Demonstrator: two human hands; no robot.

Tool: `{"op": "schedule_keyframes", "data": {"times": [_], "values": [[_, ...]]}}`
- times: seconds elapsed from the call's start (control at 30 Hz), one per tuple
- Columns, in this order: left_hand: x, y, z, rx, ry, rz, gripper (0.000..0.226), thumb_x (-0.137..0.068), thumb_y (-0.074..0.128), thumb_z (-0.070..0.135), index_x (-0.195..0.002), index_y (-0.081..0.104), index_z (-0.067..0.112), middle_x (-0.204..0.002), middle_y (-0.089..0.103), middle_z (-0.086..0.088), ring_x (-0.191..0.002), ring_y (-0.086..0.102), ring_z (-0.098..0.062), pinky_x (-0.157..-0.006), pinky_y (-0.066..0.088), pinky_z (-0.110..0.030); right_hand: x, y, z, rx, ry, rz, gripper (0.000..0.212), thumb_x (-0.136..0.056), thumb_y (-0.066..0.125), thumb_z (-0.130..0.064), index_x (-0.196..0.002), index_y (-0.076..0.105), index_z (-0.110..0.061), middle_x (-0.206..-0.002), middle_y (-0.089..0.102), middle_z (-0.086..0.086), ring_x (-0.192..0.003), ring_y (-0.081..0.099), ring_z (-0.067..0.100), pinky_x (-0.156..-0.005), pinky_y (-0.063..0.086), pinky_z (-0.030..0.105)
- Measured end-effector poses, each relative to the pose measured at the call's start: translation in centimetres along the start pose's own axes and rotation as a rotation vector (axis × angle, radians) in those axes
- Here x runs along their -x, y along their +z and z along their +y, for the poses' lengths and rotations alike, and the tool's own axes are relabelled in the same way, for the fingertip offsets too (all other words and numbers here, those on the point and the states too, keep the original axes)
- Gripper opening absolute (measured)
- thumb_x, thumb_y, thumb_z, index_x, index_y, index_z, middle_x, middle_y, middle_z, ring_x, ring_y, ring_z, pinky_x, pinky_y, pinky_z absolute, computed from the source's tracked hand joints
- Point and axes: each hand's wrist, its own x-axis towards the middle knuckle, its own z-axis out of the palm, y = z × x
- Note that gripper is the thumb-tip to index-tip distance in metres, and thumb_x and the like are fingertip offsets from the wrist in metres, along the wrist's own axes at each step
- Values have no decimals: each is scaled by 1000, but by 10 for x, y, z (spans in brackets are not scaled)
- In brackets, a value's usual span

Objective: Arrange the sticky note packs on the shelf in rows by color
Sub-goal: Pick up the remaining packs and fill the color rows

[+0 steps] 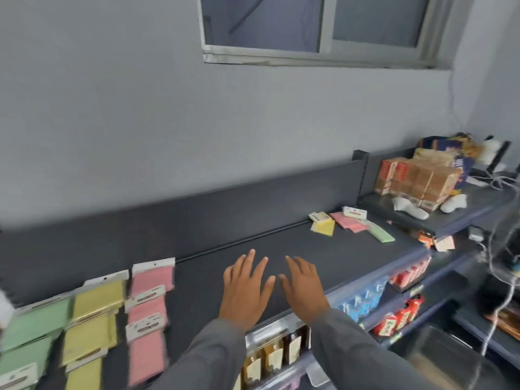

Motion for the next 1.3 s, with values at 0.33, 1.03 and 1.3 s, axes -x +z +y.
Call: {"op": "schedule_keyframes", "data": {"times": [0.33,1.03,1.3], "values": [[-179,111,194,-57,113,-60,61,-98,18,59,-147,43,31,-162,29,-2,-147,30,-23,-111,28,-53,-81,-100,246,239,168,-24,56,-100,51,-35,-149,41,-11,-149,42,19,-134,39,40,-111,36,48],[-386,239,240,-363,188,-333,52,-92,53,26,-143,40,21,-146,45,-12,-130,48,-30,-117,19,-50,-217,-94,400,208,306,-317,76,-88,58,-56,-150,33,-21,-142,43,4,-132,36,28,-110,37,39],[-398,228,243,-408,267,-328,64,-91,57,4,-150,33,13,-160,26,-17,-109,61,-39,-85,50,-41,-221,-116,401,30,324,-379,56,-84,51,-48,-135,36,-31,-126,55,7,-108,59,29,-90,50,39]]}}
